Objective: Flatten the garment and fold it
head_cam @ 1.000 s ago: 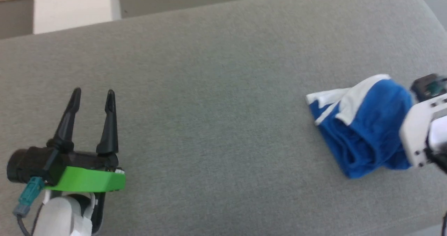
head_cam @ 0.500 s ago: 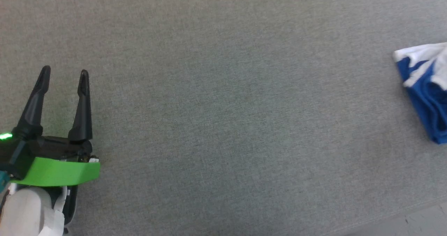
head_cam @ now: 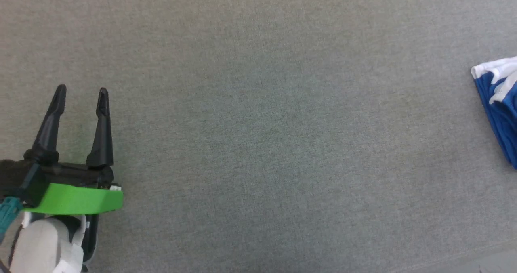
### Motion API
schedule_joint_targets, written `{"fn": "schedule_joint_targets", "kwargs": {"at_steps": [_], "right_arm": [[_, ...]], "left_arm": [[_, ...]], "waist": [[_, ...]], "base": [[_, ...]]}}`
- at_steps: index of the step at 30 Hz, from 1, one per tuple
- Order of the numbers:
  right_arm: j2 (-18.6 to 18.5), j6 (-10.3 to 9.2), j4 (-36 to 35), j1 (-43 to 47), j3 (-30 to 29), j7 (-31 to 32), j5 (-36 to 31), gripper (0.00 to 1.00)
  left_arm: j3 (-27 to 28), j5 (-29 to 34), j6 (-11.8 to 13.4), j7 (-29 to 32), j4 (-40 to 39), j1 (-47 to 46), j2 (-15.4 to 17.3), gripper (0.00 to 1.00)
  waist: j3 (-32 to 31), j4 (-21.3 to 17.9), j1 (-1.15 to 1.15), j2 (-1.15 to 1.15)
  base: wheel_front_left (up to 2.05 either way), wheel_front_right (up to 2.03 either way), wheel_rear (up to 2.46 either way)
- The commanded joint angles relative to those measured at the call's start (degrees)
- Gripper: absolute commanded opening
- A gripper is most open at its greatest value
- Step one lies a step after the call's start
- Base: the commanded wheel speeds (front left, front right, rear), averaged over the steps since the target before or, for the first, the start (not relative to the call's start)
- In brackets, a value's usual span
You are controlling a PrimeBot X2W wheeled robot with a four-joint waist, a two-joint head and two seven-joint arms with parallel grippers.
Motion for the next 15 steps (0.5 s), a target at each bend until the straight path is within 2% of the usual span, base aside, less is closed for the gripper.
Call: {"fn": "schedule_joint_targets", "kwargs": {"at_steps": [1,4,7,11,15], "right_arm": [[0.24,-0.12,-1.68,-1.88,0.93,-2.08,1.88,1.0],[1.6,-0.12,-5.86,-2.89,3.7,-6.83,5.7,1.0],[4.49,-0.12,-9.48,-1.61,7.15,-10.87,9.22,1.0],[10.94,-0.12,-13.81,1.67,10.81,-17.28,11.83,1.0],[19.71,-0.12,-16.58,5.92,13.7,-22.63,11.34,1.0]], "left_arm": [[0.1,-0.07,0.52,-0.49,0.66,0.16,-0.6,1.0],[0.81,-0.55,1.98,-0.87,2.1,-0.06,-2.73,1.0],[1.6,-0.78,3.2,-1.08,3.03,-0.11,-4.84,1.0],[2.49,-0.12,4.08,-1.17,2.98,0.0,-6.89,1.0],[3.3,1.54,4.74,-1.19,2.89,0.29,-8.39,1.0]], "waist": [[-4.18,1.06,-0.01,-0.01],[-7.71,2.27,-0.01,-0.01],[-10.93,3.67,-0.01,-0.01],[-14.4,5.45,-0.01,-0.01],[-17.47,7.66,-0.01,-0.01]], "base": [[0.0,0.0,0.0],[0.0,0.0,0.0],[0.0,0.0,0.0],[0.0,0.0,0.0],[0.0,0.0,0.0]]}}
